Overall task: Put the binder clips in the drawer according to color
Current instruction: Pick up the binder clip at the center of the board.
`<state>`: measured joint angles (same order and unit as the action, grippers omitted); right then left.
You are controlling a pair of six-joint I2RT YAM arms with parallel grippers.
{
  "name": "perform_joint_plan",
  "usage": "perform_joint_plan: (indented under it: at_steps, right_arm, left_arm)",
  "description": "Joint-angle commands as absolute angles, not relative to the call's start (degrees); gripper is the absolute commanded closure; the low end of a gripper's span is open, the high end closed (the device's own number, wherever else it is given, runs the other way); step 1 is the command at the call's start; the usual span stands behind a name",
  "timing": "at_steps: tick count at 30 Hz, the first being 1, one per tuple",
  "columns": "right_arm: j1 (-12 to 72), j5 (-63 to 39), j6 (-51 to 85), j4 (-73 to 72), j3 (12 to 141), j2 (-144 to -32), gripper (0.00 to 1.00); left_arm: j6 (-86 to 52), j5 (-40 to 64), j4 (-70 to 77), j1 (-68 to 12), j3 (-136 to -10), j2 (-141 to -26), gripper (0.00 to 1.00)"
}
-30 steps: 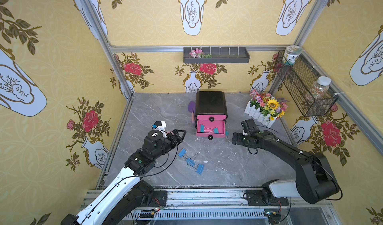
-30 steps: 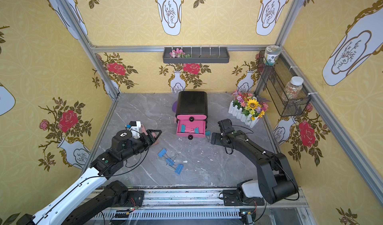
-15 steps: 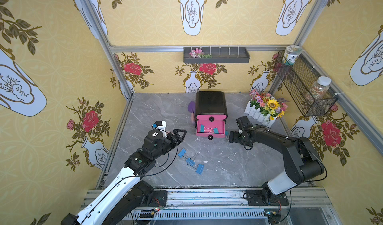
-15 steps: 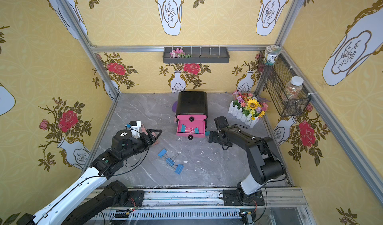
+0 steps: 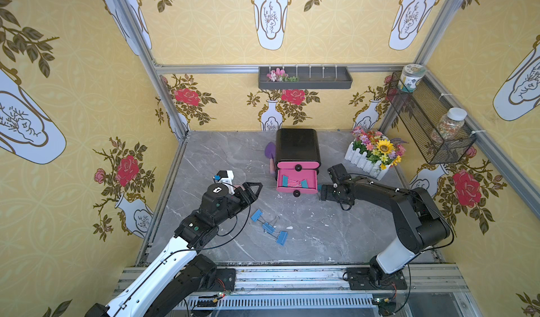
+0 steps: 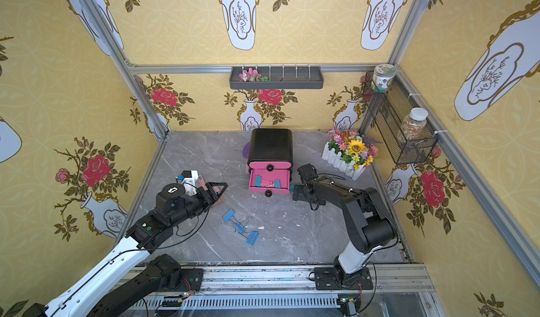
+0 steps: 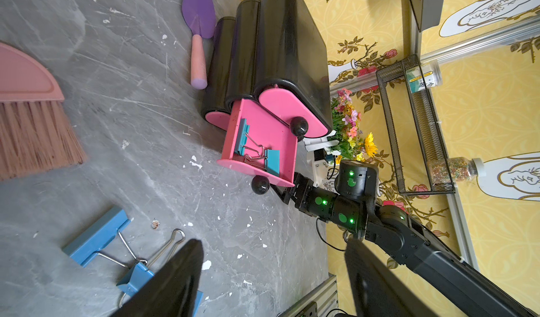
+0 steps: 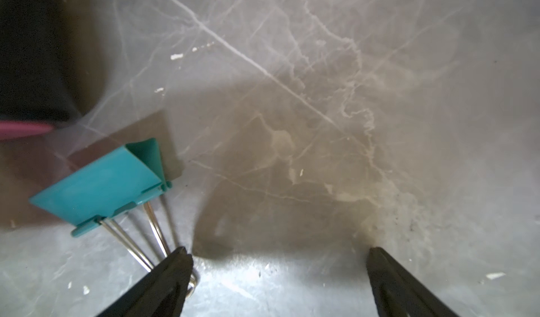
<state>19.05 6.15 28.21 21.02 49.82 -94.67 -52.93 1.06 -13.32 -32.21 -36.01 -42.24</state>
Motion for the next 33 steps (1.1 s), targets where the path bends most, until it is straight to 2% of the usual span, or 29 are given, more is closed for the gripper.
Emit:
perform_joint_plan:
  at_steps: [1,14,27,33]
  right_arm:
    - [20.04,6.43,29.46,23.98,49.99,-94.9,0.03]
    - [22.93,9.33,31.55,24.98,49.57,-92.76,0.03]
    - [25.03,11.58,32.73,25.93,51.56,-96.72,0.03]
    - [26.82,12.38,36.27,27.91,49.13,-93.43,0.03]
  left_arm:
    - [-52.56,0.68,-12.4,-32.17,-35.86,-42.27,0.18]
    - [-52.56,1.08,-12.54,-32.17,-35.24,-41.14,0.18]
    - [-52.65,0.79,-13.09,-32.17,-34.98,-40.43,0.18]
    - [-52.65,0.79,-12.77,-32.21,-34.98,-40.56,0.18]
